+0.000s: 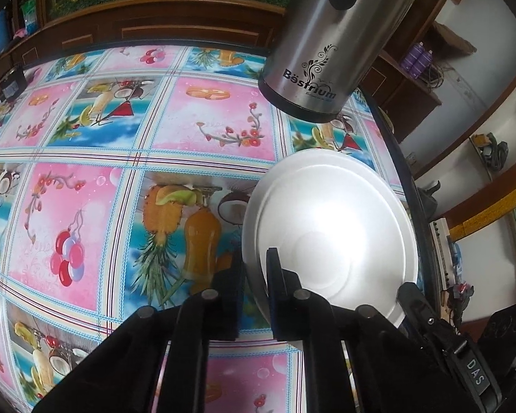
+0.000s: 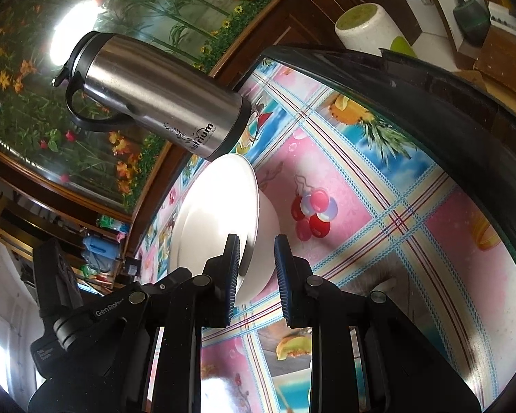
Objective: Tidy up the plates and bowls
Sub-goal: 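Grasp the white bowl rim with both tools and lift it, then carry the white bowl with both tools toward the plate stack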
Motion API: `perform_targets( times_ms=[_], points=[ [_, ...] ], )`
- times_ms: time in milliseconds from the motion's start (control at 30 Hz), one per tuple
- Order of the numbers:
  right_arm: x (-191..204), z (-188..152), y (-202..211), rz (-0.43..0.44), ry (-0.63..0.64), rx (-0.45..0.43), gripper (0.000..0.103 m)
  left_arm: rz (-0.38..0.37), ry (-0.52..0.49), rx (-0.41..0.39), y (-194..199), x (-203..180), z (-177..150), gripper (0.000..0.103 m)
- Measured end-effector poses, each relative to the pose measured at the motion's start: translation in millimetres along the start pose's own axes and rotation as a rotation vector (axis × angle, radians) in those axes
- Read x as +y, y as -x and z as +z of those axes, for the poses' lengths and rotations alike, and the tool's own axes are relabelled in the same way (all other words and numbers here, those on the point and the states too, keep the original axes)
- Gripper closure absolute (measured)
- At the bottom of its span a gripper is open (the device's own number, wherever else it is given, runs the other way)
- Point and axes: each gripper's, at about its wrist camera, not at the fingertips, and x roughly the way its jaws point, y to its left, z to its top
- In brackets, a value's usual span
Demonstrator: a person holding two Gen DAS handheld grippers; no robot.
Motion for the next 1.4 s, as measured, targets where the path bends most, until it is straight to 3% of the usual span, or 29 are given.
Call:
perform_targets(
  times_ms=[433,1000,1400],
  points=[
    [3,-2,-2,-0.001,0.028,0.006,0.096,-0.01,-0.015,0.001,4,1,-3,0.093],
    [31,-25,0,-0.012,0.155,0.036,0.097,-0.109,0.093,0.024,22,51,-30,0.093],
    [63,-62,4,0.011,0.256,0.08,0.096,-0.02,0.032,-0.116,71,75,-58,0.093]
  ],
)
